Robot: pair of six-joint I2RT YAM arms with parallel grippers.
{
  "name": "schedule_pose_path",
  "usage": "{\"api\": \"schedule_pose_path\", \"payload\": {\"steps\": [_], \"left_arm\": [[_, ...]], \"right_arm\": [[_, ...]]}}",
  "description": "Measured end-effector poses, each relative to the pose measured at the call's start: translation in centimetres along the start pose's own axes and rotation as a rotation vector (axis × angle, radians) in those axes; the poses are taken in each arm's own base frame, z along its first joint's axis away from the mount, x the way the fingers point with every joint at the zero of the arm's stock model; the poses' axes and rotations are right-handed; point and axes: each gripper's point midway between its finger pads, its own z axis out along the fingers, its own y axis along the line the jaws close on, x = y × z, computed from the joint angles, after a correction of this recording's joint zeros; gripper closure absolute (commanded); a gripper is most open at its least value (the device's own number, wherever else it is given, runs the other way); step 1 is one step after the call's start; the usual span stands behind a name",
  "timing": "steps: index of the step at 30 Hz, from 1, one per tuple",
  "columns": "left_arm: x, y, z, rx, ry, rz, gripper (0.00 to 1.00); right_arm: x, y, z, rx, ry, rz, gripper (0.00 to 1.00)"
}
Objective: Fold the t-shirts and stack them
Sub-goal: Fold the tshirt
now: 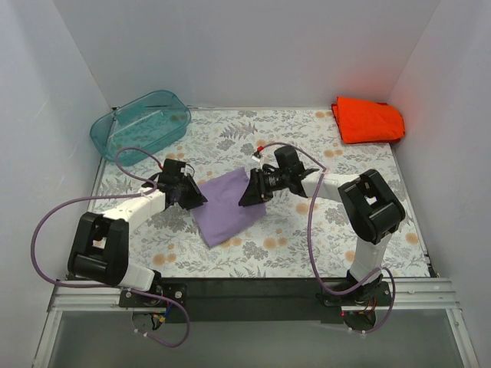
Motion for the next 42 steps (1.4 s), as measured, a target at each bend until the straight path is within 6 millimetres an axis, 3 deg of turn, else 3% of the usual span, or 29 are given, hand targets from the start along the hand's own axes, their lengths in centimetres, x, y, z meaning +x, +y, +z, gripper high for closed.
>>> {"api": "schedule_pose_path", "payload": {"steps": [4,8,11,17,22,27,31,35,38,42], "left_arm": [[0.6,1.7,1.8,-0.063,0.028,-0.045,0.78],[0.8,2.6,2.5,-0.089,0.041,-0.095,0.79],[0.6,2.7,2.7,-0.082,0.045,-0.12,0.79],[0.4,2.6,2.6,-0.069,0.054,-0.137,0.73],[-0.6,2.0,1.4,-0.049,0.022,-0.117,0.7],[-3.2,0.1,0.0,-0.003,-0.066,-0.102,0.73],[-4.2,0.4,0.5,-0.017,-0.088,-0.12,0.75],[-4.4,2.2,2.0,-0.072,-0.075,-0.169,0.76],[-4.3,3.9,3.4,-0.116,-0.057,-0.213,0.76],[-5.3,3.6,4.3,-0.089,-0.049,-0.24,0.76]], "right_arm": [[3.8,-1.9,-0.2,-0.005,0.048,0.066,0.58],[6.1,-4.4,-0.7,0.004,0.061,0.119,0.59],[6.6,-6.0,-1.2,0.0,0.056,0.159,0.59],[6.3,-5.7,-1.8,-0.019,0.037,0.15,0.58],[3.8,-3.5,-2.5,-0.04,-0.009,0.106,0.57],[-3.6,0.1,-1.7,-0.094,-0.101,-0.009,0.55],[-8.4,1.5,-0.1,-0.131,-0.162,-0.064,0.55],[-10.0,-0.8,2.2,-0.119,-0.182,-0.013,0.55],[-9.9,-4.8,4.2,-0.071,-0.18,0.07,0.55],[-8.8,-9.9,5.6,-0.019,-0.176,0.192,0.55]]}}
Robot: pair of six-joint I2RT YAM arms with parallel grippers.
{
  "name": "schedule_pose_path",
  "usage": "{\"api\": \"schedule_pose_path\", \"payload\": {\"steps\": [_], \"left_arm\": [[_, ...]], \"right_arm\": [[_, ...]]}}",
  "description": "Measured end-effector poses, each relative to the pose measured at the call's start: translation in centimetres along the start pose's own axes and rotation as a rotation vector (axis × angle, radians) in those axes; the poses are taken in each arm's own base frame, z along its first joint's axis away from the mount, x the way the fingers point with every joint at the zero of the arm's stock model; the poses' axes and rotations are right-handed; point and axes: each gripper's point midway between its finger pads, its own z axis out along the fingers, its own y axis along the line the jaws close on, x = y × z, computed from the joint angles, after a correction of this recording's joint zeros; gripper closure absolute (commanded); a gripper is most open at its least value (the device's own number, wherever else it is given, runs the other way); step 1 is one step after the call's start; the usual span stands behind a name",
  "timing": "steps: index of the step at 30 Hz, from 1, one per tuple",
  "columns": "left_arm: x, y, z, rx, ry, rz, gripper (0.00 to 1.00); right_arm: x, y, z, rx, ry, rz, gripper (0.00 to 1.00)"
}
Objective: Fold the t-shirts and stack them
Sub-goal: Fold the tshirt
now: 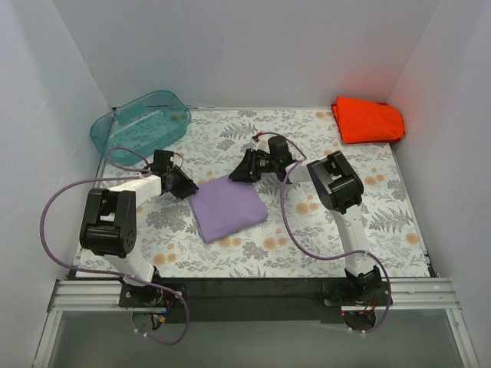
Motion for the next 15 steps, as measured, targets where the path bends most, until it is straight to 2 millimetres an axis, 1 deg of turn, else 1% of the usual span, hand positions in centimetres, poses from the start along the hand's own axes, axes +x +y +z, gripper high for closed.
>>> {"api": "schedule_pose_path", "payload": {"steps": [4,8,9,12,15], "left_arm": [[-0.8,-1.1,1.1,0.031,0.015,-0.002,0.74],[-1.1,-1.5,1.3,0.044,0.019,0.021,0.65],[-1.2,-1.6,1.3,0.046,0.019,0.03,0.58],[-1.4,-2.2,0.9,0.062,0.025,0.073,0.5],[-1.2,-2.6,0.1,0.067,0.04,0.112,0.48]], "right_arm": [[-1.8,-0.2,-0.8,-0.009,-0.046,-0.002,0.55],[-3.1,-0.7,-2.5,0.006,-0.087,0.007,0.55],[-3.1,-0.6,-3.1,0.011,-0.097,0.008,0.55],[-2.8,0.9,-5.3,0.019,-0.121,-0.002,0.55],[-1.4,3.7,-7.5,0.001,-0.129,-0.034,0.55]]}}
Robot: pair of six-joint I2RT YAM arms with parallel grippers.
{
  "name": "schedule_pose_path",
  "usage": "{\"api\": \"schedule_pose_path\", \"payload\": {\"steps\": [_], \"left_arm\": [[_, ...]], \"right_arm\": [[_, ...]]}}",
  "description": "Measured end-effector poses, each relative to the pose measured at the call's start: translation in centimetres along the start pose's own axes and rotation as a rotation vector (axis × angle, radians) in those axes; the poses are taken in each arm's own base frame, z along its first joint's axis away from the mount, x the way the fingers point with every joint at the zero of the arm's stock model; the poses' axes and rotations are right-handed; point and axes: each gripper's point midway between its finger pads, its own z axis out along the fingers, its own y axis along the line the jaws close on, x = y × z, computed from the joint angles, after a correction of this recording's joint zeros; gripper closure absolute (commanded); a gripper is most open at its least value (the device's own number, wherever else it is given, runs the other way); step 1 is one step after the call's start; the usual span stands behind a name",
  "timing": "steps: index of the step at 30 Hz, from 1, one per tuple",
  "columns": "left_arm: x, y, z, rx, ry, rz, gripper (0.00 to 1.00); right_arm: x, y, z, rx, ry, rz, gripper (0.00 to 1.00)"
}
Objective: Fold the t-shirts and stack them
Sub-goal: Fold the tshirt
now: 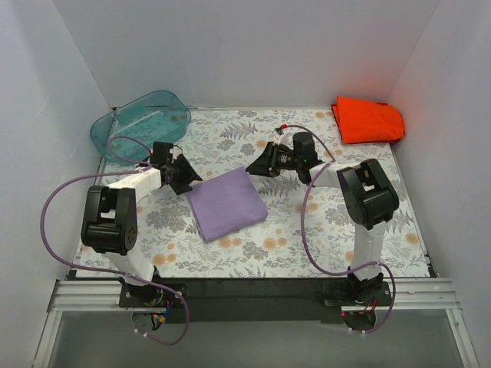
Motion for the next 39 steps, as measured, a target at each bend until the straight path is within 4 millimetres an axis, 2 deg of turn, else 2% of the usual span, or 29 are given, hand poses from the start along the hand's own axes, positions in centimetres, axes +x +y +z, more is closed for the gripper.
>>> {"api": "schedule_pose_path", "payload": {"steps": [3,5,7,10,12,14,16,17,22,26,28,31,36,39], "left_arm": [[0.9,-1.1,-1.9,0.015,0.008,0.036,0.48],[2.2,-2.3,-3.8,0.054,0.001,0.062,0.53],[4.5,-3.4,-6.3,0.11,0.001,0.084,0.58],[8.4,-3.7,-8.2,0.166,0.049,0.084,0.64],[11.2,-2.4,-8.1,0.156,0.109,0.065,0.69],[14.0,0.2,-7.2,0.099,0.183,0.023,0.76],[16.4,3.4,-6.4,0.015,0.247,-0.034,0.77],[17.3,4.0,-6.4,0.004,0.28,-0.073,0.79],[16.9,4.1,-6.4,0.0,0.28,-0.15,0.8],[16.5,4.7,-7.0,-0.021,0.255,-0.158,0.76],[16.2,4.9,-7.6,-0.037,0.233,-0.155,0.71],[15.3,4.7,-8.5,-0.038,0.184,-0.141,0.68],[12.8,3.5,-10.3,-0.008,0.062,-0.106,0.61],[11.7,3.0,-11.0,-0.003,0.014,-0.084,0.56]], "right_arm": [[1.9,3.7,-2.0,-0.061,0.003,-0.059,0.55],[3.8,5.0,-2.9,-0.094,0.016,-0.083,0.55],[6.0,5.1,-3.5,-0.105,0.043,-0.073,0.55],[9.5,3.3,-4.2,-0.081,0.091,-0.017,0.55],[11.2,1.6,-4.6,-0.054,0.109,0.023,0.55],[12.4,-0.1,-4.8,-0.024,0.12,0.06,0.56],[13.2,-1.6,-4.9,0.0,0.128,0.09,0.56],[13.6,-2.2,-5.0,0.009,0.13,0.103,0.56],[13.7,-2.7,-5.6,-0.014,0.113,0.099,0.56],[13.4,-2.1,-6.1,-0.025,0.101,0.098,0.56],[13.1,-1.0,-6.2,-0.042,0.094,0.084,0.56],[12.9,1.7,-5.8,-0.088,0.097,0.037,0.55],[15.0,7.0,-2.7,-0.19,0.173,-0.051,0.55],[16.7,8.2,-0.5,-0.223,0.217,-0.056,0.55]]}}
